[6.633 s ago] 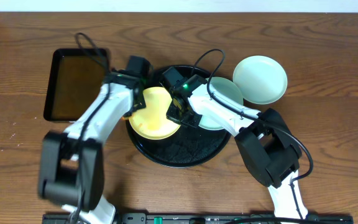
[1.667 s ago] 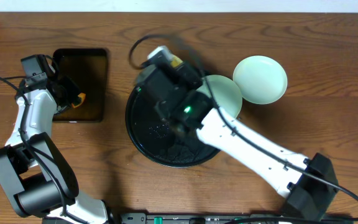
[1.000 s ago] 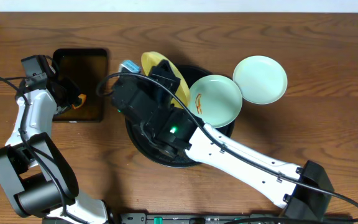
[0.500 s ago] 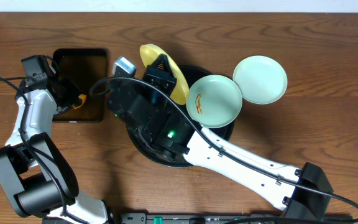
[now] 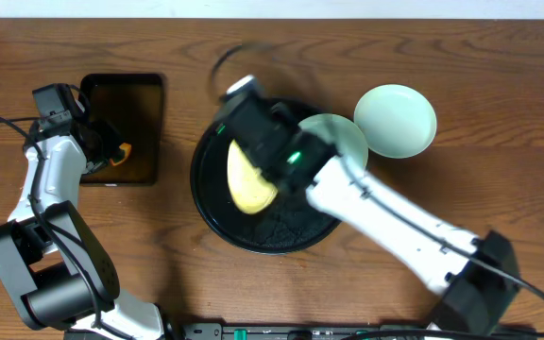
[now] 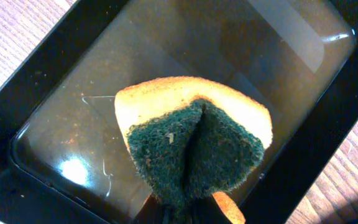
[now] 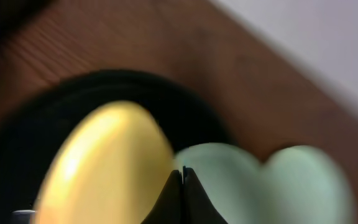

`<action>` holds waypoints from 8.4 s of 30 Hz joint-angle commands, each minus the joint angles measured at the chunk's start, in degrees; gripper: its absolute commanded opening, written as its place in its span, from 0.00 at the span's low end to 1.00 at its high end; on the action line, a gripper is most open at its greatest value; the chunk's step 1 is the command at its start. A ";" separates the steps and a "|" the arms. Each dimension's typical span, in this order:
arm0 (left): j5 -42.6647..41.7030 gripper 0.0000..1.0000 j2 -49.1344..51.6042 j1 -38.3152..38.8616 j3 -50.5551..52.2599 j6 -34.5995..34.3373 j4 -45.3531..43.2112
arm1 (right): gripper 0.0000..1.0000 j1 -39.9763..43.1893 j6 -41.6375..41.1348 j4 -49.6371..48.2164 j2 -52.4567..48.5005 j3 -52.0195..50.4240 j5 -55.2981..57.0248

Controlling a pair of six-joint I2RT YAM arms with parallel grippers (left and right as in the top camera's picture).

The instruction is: Clean dirty plates on tray and stack at the side

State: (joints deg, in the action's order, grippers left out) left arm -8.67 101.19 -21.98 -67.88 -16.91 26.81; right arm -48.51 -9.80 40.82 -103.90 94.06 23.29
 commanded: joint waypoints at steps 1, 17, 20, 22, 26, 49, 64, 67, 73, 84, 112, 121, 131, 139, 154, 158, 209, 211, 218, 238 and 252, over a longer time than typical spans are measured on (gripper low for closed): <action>0.07 0.08 -0.33 -0.02 0.15 -0.52 0.33 | 0.01 8.83 -15.26 0.39 5.77 0.81 -24.41; -2.73 0.08 -0.33 -0.02 0.15 -1.14 -0.33 | 0.18 40.92 -10.25 14.45 7.19 -0.44 -50.16; -2.73 0.08 -0.33 -0.02 0.15 -1.14 -0.17 | 0.46 37.18 -8.35 15.91 7.19 -0.44 -47.65; -2.73 0.08 -0.33 -0.02 0.15 -1.14 -0.02 | 0.62 33.62 -9.25 17.29 6.75 -0.44 -42.34; -2.73 0.08 -0.33 -0.02 0.15 -1.14 0.07 | 0.68 25.44 -13.77 18.25 4.24 -0.46 -31.54; -2.71 0.08 -0.33 -0.02 0.15 -1.14 0.28 | 0.50 10.80 -15.04 11.96 -14.14 -0.44 -21.29; -2.71 0.08 -0.33 -0.02 0.15 -1.11 0.31 | 0.42 9.62 -16.15 11.93 -17.53 -0.44 -22.29; -2.71 0.08 -0.33 -0.02 0.15 -1.14 0.33 | 0.42 9.22 -16.35 12.13 -17.68 -0.44 -22.27; -2.71 0.08 -0.33 -0.02 0.15 -1.14 0.35 | 0.36 8.17 -16.35 12.35 -17.99 -0.48 -22.27; -2.73 0.08 -0.33 -0.02 0.15 -1.14 0.46 | 0.36 7.39 -16.55 12.31 -18.01 -1.18 -21.68; -2.71 0.08 -0.33 -0.02 0.15 -1.14 0.52 | 0.21 3.10 -16.74 12.35 -17.94 -1.57 -24.87; -2.71 0.08 -0.33 -0.02 0.15 -1.14 0.76 | 0.29 1.07 -22.08 15.47 -17.94 -1.53 -22.05; -2.71 0.08 -0.33 -0.02 0.15 -1.14 0.74 | 0.30 1.07 -26.12 15.76 -18.05 -2.99 -17.92; -2.71 0.08 -0.33 -0.02 0.15 -1.14 0.74 | 0.33 1.25 -29.81 13.57 -18.05 -4.87 -17.27; -2.71 0.08 -0.33 -0.02 0.15 -1.14 0.52 | 0.25 3.61 -30.10 9.57 -21.64 -4.87 -21.92; -2.71 0.07 -0.33 -0.02 0.15 -1.14 0.50 | 0.01 3.23 -29.29 8.98 -21.64 -4.87 -22.49; -2.71 0.08 -0.33 -0.02 0.15 -1.11 0.52 | 0.01 56.26 -18.14 15.63 -6.05 -1.84 -30.53; -2.71 0.08 -0.33 -0.02 0.15 -1.11 0.52 | 0.01 56.41 -17.70 14.60 -6.12 -1.95 -30.53; -2.71 0.08 -0.33 -0.02 0.15 -1.11 0.55 | 0.32 55.80 -17.77 12.52 -6.38 -1.95 -30.16; -2.71 0.08 -0.33 -0.02 0.15 -1.11 0.55 | 0.63 39.65 -5.81 14.88 -7.56 -1.97 -32.30; -2.71 0.08 -0.33 -0.02 0.15 -1.14 0.52 | 0.66 29.99 -2.73 12.28 -14.86 -1.97 -15.80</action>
State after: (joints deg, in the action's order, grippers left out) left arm -10.85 101.19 -21.98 -67.88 -18.00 27.18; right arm -18.28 -14.09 53.19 -117.84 92.18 2.63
